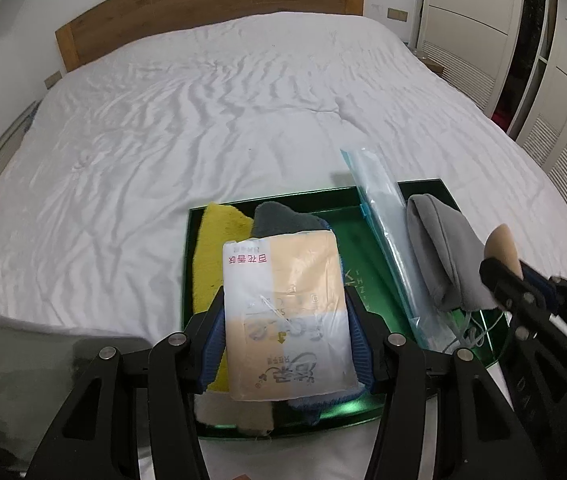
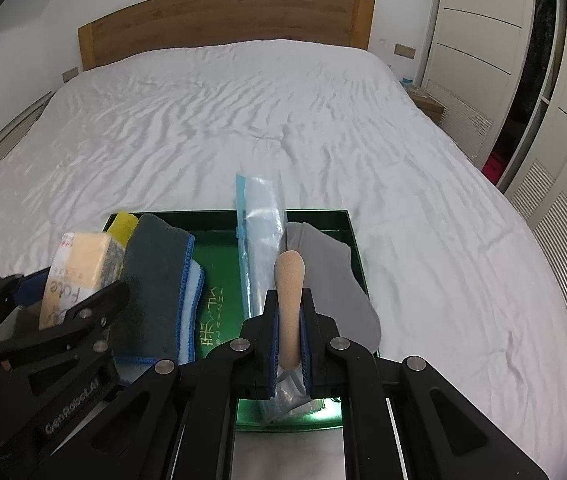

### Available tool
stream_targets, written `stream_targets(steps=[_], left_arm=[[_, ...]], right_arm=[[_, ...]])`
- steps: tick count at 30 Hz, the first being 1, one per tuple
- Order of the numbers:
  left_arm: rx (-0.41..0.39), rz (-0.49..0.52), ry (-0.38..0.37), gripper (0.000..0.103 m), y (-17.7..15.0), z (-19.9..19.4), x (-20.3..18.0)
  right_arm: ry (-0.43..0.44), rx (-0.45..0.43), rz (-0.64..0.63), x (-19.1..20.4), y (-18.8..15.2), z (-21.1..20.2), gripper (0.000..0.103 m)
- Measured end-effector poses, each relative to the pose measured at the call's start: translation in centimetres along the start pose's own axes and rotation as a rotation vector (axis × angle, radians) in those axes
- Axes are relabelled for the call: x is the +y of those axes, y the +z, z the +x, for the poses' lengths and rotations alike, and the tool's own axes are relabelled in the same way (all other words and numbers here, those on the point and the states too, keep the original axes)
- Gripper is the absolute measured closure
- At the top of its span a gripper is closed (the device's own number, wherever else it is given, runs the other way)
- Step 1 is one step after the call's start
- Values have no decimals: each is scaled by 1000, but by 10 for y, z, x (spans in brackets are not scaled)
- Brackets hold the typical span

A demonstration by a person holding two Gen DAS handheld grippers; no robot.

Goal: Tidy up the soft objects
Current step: 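Lower the wet-wipe pack and sponge into the green tray with both tools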

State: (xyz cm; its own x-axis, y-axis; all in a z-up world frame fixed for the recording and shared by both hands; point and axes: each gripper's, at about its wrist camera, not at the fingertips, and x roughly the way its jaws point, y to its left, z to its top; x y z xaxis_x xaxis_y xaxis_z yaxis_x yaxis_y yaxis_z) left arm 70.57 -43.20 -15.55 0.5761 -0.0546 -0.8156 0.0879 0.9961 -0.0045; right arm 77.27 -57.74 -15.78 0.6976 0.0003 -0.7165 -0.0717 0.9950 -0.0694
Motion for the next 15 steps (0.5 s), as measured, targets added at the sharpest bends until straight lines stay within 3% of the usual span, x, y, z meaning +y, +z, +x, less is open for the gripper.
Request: stream_targets(steps=[15], left_arm=[[28, 10, 8, 55, 1, 21, -3]], right_arm=[[-8, 31, -34, 1, -2, 28, 95]])
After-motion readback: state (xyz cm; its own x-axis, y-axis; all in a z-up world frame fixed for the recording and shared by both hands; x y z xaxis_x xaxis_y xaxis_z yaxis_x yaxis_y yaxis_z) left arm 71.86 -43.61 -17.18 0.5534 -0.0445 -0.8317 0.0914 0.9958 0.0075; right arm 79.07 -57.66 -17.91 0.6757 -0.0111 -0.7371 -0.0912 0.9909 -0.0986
